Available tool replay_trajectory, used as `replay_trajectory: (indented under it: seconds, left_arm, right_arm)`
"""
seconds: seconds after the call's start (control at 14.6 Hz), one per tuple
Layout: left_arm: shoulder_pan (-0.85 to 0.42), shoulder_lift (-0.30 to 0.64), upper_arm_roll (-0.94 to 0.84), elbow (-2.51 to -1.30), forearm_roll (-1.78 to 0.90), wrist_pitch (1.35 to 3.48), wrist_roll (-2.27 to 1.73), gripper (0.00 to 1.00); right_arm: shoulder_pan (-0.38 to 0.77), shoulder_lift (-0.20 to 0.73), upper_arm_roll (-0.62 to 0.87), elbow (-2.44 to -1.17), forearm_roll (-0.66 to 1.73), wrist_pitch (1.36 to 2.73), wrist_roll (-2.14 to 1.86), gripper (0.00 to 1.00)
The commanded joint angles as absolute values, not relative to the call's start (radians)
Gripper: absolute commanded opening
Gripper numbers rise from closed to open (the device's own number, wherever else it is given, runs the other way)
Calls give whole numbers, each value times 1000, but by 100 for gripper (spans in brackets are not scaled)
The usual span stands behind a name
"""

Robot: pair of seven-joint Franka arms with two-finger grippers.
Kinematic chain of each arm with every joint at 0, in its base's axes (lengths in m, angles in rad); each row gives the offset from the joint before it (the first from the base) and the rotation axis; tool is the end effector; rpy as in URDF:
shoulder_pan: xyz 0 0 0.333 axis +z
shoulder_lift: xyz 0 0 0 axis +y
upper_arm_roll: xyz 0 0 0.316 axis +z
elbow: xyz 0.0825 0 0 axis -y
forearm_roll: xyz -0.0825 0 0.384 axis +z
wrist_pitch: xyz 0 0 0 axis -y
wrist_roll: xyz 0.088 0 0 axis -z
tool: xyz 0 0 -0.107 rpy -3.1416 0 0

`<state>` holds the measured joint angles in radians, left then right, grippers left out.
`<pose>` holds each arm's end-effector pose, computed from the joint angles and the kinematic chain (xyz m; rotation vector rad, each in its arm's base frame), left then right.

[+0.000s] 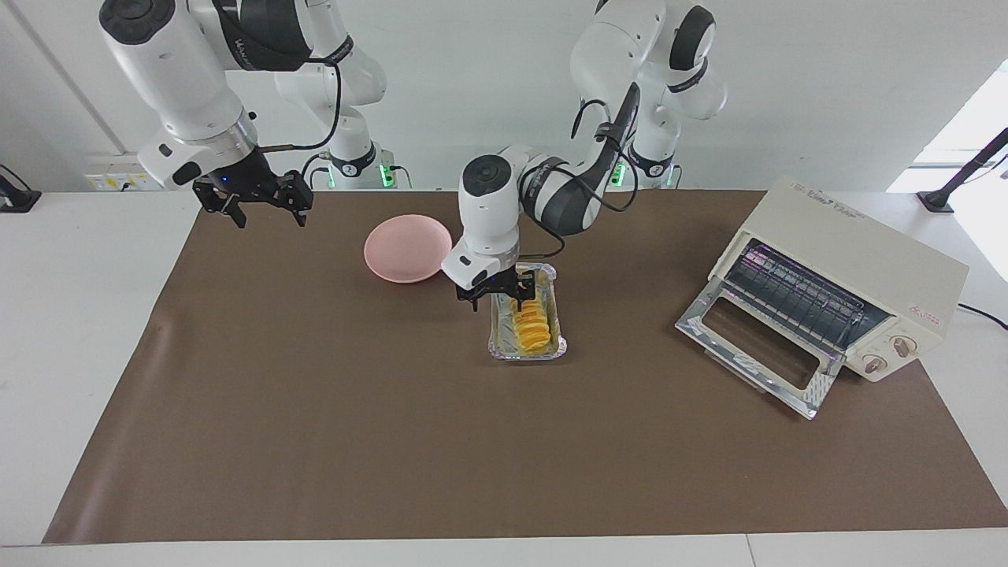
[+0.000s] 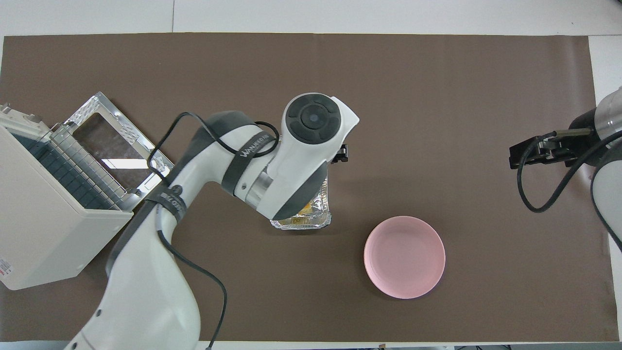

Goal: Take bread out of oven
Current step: 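Set the tray down with the left gripper while the right gripper reaches it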

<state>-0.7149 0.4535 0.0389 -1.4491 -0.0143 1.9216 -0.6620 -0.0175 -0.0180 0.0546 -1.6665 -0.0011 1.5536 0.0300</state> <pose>0.5369 -0.4375 0.4287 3.1322 -0.0208 0.0272 0.5431 0.0203 0.5880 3.1328 0.0111 -0.1486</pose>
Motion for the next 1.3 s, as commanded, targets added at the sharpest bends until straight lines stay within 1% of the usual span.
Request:
replay_trajectory:
  seconds: [0.0,0.14,0.27,0.41,0.48,0.55,0.62,0.76,0.89,1.03,1.1,1.17,1.24]
  left_arm:
    - [-594,310,35,-1486,-48,1775,-637,100]
    - [-487,249,34,-1486,-48,1698,-608,100]
    - [-395,186,35,-1488,-48,1619,-507,100]
    - [-289,125,34,-1488,-44,1539,-396,100]
    - [-238,97,34,-1488,-43,1502,-352,100]
    - [-213,71,34,-1488,-43,1455,-306,100]
    - [-203,48,35,-1491,-37,1393,-248,100]
    - [-199,15,48,-1491,24,1341,-195,100]
    - [-131,-6,29,-1502,26,1295,-141,100]
    - [-118,-27,9,-1529,26,1240,-110,100]
    - [-118,-79,8,-1595,25,1252,-109,100]
    - [-120,-93,6,-1617,25,1284,-110,100]
    - [-121,-92,6,-1615,25,1301,-110,100]
  right_arm:
    - [-28,-51,66,-1689,-14,1555,35,100]
    - [-18,-52,69,-1693,-12,1557,34,100]
    - [-15,-72,77,-1732,-12,1568,2,100]
    - [3,-87,84,-1781,8,1636,-2,100]
    - [35,-90,84,-1807,14,1670,6,100]
    - [61,-84,84,-1819,14,1693,29,100]
    - [93,-69,84,-1822,14,1710,50,100]
    - [155,-19,84,-1822,24,1759,109,100]
    - [219,27,84,-1822,46,1834,167,100]
    - [276,84,84,-1821,49,1916,234,100]
    - [306,125,84,-1818,49,1971,292,100]
    - [345,165,84,-1815,51,2021,314,100]
    - [362,179,84,-1815,55,2038,330,100]
